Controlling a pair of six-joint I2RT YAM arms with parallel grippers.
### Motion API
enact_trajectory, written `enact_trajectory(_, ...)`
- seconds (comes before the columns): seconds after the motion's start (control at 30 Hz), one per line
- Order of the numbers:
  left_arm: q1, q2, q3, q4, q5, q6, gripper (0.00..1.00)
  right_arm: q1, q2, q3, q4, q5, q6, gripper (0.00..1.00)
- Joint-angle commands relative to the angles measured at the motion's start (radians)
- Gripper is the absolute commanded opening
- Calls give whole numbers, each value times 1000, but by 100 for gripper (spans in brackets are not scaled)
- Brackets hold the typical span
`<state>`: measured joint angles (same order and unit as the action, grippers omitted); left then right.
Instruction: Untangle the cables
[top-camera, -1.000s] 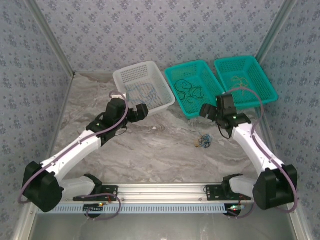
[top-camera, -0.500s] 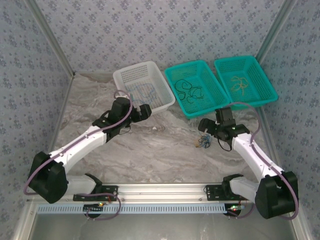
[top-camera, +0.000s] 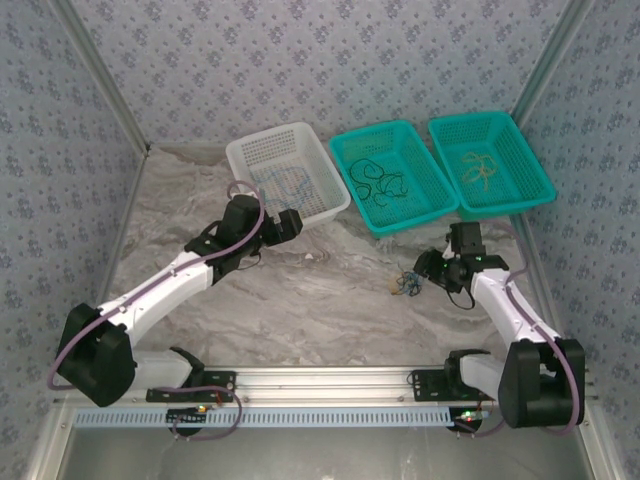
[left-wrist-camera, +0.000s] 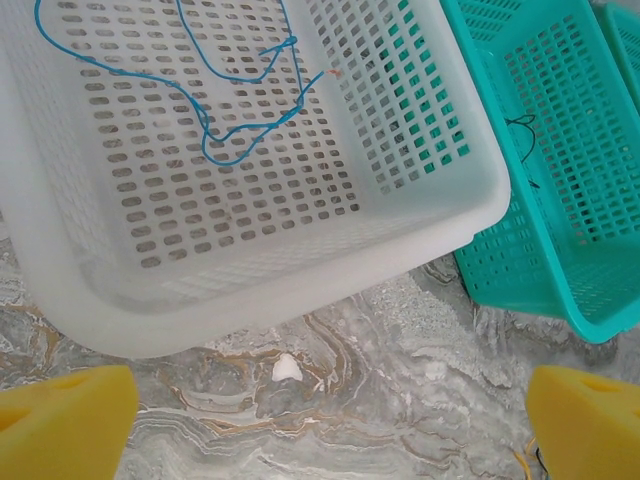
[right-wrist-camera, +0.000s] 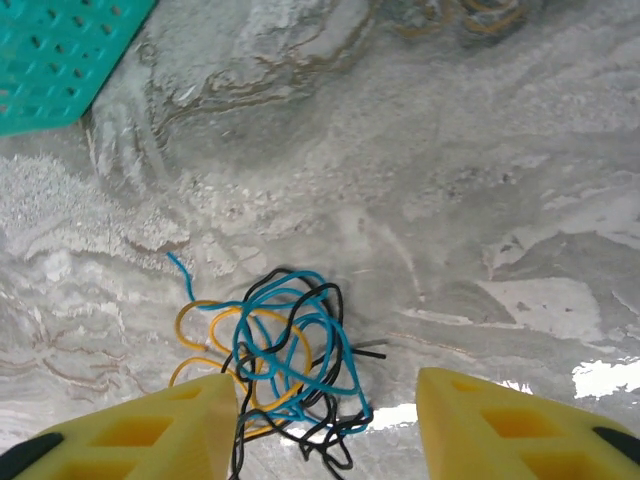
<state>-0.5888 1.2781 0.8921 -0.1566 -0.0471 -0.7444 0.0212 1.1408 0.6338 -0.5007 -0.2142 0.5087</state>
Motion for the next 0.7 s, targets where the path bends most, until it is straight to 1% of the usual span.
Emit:
enact_trajectory(0.0, 8, -23, 30, 6, 26, 34, 99, -44, 18, -28, 43, -133, -27, 49)
enact_trajectory(0.1, 8, -34, 15, 32, 44, 35, 99, -47, 16, -35, 84, -174, -59, 47)
enact_trajectory(0.33, 7, -17, 22, 59, 123, 57, 99, -51, 20, -50, 111, -185, -97, 46)
enact_trajectory(0.67, 8, 21, 51, 48, 149, 62, 99, -52, 72, -40, 121, -182, -113, 46)
